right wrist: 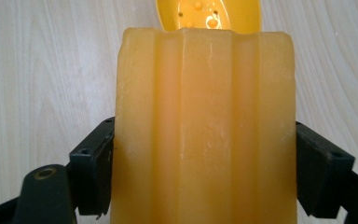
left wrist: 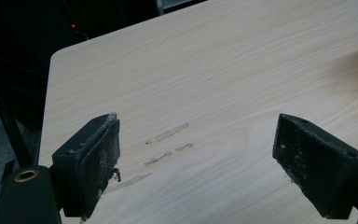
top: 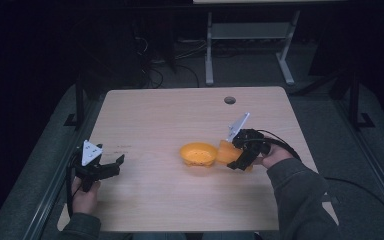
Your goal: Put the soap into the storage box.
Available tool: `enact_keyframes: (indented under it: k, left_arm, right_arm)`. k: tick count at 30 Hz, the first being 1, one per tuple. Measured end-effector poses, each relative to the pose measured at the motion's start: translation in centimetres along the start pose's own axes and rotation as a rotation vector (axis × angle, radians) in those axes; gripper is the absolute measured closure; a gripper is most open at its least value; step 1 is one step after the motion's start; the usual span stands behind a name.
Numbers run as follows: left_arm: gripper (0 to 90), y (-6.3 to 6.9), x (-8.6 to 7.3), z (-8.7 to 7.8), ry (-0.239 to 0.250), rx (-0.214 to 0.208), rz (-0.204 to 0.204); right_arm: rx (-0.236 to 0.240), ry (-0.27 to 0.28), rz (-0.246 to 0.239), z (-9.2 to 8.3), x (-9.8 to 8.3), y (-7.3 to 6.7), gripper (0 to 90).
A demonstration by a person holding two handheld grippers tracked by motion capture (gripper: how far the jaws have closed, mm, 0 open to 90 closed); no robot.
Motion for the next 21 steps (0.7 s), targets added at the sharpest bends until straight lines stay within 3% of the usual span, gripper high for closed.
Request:
enact_keyframes:
  k: [21]
  left_arm:
    - [14.1,0.0,0.0,0.0,-0.001,-0.001,-0.001]
  right_arm:
    - [0.034,-0.001,-0.056,0.7,4.0,0.7,20.7]
Point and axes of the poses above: each handheld gripper's, and its own axes: z roughly forward along the jaws, x roughly out of its top, y roughly to its right, the point moved 5 cm from there along z, roughly forward along the jaws, and after that the axes turned 1 degree about x, right-handed, at the moved point
